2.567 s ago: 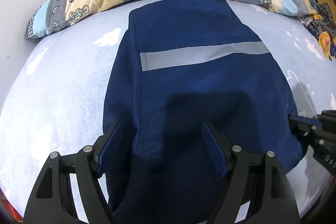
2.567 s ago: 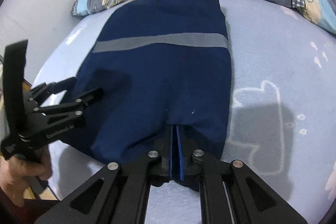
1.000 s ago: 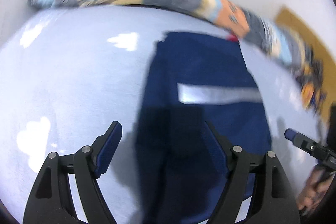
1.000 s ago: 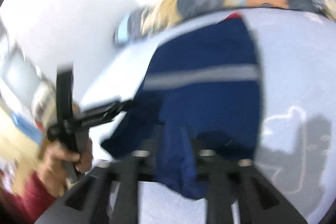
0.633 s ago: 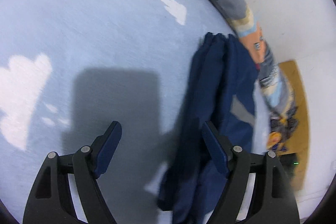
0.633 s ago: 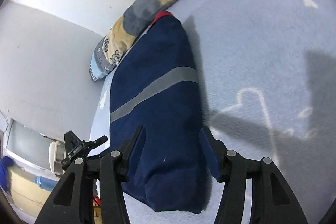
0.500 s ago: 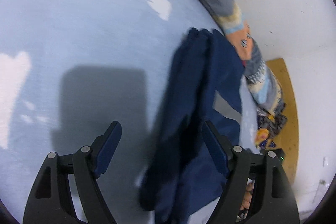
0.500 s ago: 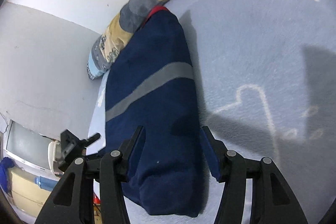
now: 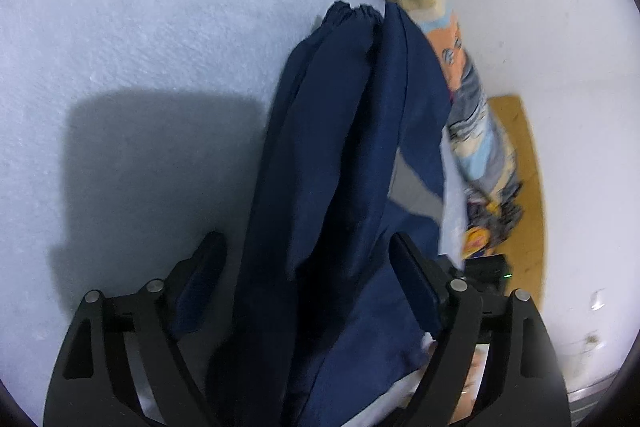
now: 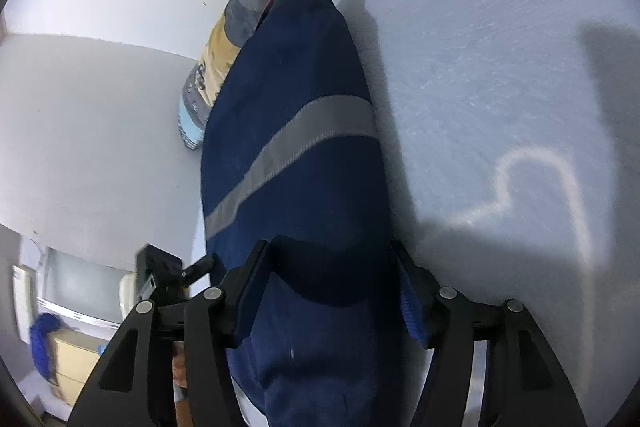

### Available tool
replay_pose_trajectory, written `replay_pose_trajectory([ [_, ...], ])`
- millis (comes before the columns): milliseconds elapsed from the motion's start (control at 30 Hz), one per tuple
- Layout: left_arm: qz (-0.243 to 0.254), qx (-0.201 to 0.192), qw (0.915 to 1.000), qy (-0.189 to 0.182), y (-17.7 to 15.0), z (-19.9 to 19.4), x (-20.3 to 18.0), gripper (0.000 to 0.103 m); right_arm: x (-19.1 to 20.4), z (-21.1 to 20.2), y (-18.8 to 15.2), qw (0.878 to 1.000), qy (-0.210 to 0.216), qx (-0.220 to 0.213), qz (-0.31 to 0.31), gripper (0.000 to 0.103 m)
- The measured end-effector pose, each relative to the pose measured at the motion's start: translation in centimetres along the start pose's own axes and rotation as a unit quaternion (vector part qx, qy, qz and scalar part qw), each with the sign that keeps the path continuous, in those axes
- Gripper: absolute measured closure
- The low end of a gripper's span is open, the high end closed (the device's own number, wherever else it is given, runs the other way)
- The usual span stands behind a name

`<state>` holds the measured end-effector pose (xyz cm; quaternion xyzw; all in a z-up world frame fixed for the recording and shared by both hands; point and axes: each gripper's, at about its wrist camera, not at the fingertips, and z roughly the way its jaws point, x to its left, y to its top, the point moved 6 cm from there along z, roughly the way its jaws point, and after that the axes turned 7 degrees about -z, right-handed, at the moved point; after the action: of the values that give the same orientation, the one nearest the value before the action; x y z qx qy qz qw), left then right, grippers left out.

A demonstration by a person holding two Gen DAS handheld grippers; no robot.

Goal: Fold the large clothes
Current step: 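Lift the jacket bundle with both tools and turn it over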

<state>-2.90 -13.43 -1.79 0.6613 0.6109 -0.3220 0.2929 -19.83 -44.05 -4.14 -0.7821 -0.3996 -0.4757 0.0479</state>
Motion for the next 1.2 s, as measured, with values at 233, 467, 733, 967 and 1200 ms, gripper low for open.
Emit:
replay_pose_trajectory([
  [233,-0.038,-0.005,0.9987,-0.035,0.9,1.1,-0.3,0.008,1.4,2.4,2.1,0.999,0.031,0.013,-0.020,0.036],
  [467,0.058,-0.037,0.9973,0.024,-0.9,3.5,-5.5,0.009,6.5,3.5,2.3,0.992,-0.019,0.007,-0.127,0.061],
  [733,0.089,-0.044,0.9949,-0.019,-3.1,1.7,-9.1,0.026,10.8,-1.4,1.9,0.979,-0.038,-0.037,-0.198,0.066],
  [967,0.135,-0.022,0.9903,-0.021,-9.2,1.8,-12.1,0.026,11.9,-8.0,-0.9,0.977,-0.038,-0.057,-0.202,0.066],
  [1200,0.144,-0.011,0.9895,0.006,-18.4,3.1,-10.8,0.026,9.3,-14.2,-7.7,0.981,-0.062,-0.042,-0.176,0.067],
])
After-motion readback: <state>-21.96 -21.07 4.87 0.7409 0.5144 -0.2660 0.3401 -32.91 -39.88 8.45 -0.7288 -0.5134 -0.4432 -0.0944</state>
